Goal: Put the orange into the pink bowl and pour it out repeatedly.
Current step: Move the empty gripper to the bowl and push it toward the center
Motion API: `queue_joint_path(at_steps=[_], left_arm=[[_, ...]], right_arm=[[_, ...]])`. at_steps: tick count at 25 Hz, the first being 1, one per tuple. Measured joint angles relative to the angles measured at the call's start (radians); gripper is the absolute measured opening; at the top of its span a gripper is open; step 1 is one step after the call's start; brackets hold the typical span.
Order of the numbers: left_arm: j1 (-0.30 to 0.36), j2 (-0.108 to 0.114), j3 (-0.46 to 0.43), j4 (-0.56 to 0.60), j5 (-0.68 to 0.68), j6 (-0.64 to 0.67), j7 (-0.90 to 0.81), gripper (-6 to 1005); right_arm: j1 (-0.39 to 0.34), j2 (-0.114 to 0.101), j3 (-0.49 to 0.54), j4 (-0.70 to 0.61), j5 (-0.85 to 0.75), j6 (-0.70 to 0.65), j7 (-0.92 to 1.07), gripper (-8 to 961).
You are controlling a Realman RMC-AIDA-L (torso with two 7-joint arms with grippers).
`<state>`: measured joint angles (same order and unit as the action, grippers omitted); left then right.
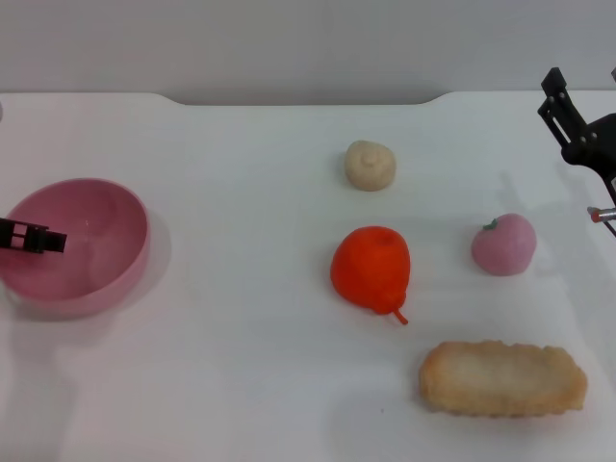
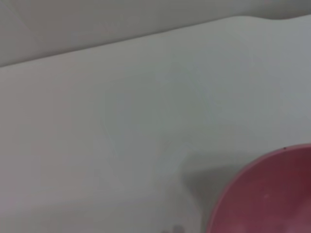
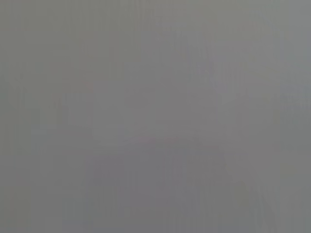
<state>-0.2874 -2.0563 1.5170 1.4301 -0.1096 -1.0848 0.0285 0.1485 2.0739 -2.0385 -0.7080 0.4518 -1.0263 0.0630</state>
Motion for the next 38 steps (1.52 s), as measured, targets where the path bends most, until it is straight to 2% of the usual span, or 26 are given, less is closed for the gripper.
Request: queue_joint_path(at_steps=[35, 38], left_arm=[[-0.019, -0.001, 0.0, -0.049, -0.017, -0.015, 0.004, 667], [-0.021, -0.001, 0.0, -0.05, -0.015, -0.017, 0.004, 546]], right_arm=[[-0.005, 0.0, 0.0, -0.003, -0.005, -0.001, 0.0, 725], [-0.005, 0.0, 0.0, -0.004, -0.005, -0.001, 0.0, 723]])
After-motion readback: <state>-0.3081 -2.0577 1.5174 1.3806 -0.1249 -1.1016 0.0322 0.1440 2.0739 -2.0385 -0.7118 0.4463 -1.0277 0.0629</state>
